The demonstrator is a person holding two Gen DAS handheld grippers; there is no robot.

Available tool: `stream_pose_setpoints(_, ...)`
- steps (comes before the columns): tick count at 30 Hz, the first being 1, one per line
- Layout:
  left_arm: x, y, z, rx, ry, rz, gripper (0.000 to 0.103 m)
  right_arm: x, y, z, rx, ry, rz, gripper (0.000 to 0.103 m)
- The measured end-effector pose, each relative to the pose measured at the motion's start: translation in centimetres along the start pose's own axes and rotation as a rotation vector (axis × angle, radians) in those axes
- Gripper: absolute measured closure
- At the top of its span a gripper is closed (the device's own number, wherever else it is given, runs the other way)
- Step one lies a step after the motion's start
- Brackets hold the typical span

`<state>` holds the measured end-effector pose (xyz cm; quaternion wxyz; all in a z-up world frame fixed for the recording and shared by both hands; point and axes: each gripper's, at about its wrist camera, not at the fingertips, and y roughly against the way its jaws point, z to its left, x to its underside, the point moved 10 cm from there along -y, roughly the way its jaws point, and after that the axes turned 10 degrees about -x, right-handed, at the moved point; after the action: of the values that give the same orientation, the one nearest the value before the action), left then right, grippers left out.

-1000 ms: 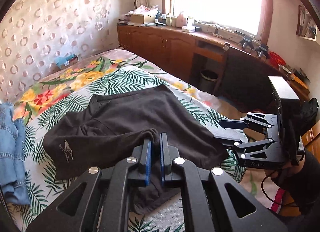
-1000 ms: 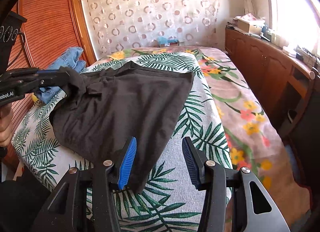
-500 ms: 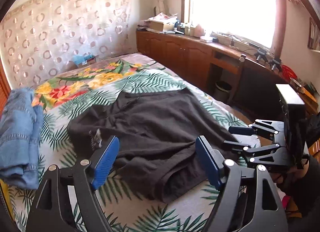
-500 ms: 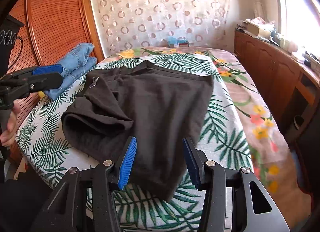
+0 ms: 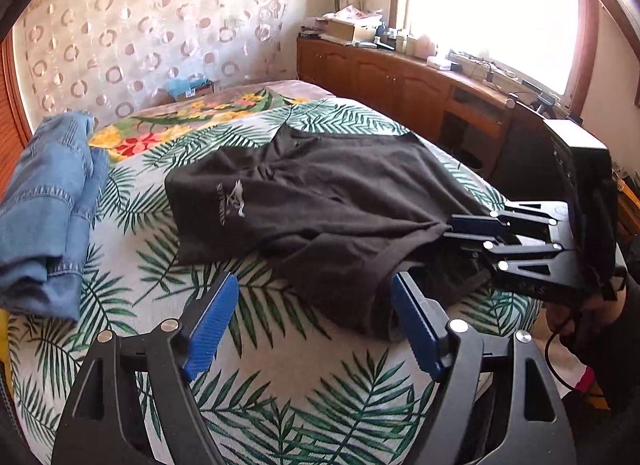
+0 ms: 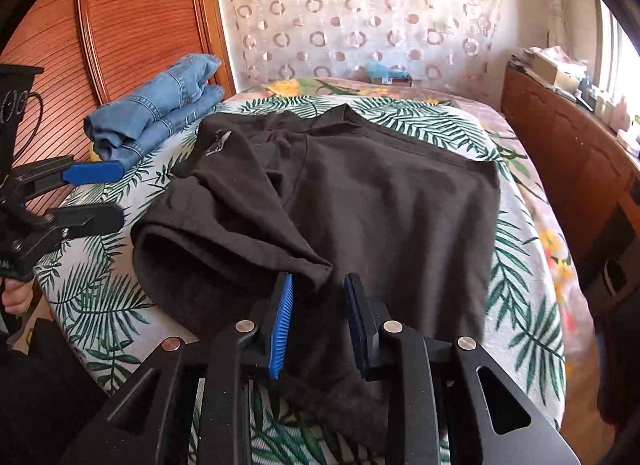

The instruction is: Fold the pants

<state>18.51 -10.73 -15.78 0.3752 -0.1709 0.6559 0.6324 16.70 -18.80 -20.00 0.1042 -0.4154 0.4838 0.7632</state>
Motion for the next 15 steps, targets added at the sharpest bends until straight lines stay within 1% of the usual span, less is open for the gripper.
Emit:
stream_pose_setpoints(2,0.3,-0.1,0.1,0.002,0.001,0.004,0.024,-0.4,-0.2,0.1,-0.007,-0.003,-0.006,0.093)
stream_pose_setpoints(5,0.6,-0.2,0.0,0.008,0.003,0.007,0.024,-0.9,0.2,0.3,-0.028,-0.006,-0.022,0.100)
stream_pose_setpoints(9,0.6,0.1,0.0,0.014,0.003,0.001,0.024,-1.2,2.3,1.0,-0.050,-0.006,-0.075,0.100)
stream_pose_setpoints(12,0.7,0.4,-0.2,0.023,0.004,-0.007,0.024,-1.0,4.5,0.8,-0.039,-0.010,-0.110,0.100)
stream_pose_setpoints(15,0.7,0.5,-0.4,0.031,0.000,-0.008,0.024,-0.3,6.2,0.1,-0.023,-0.015,-0.122,0.101)
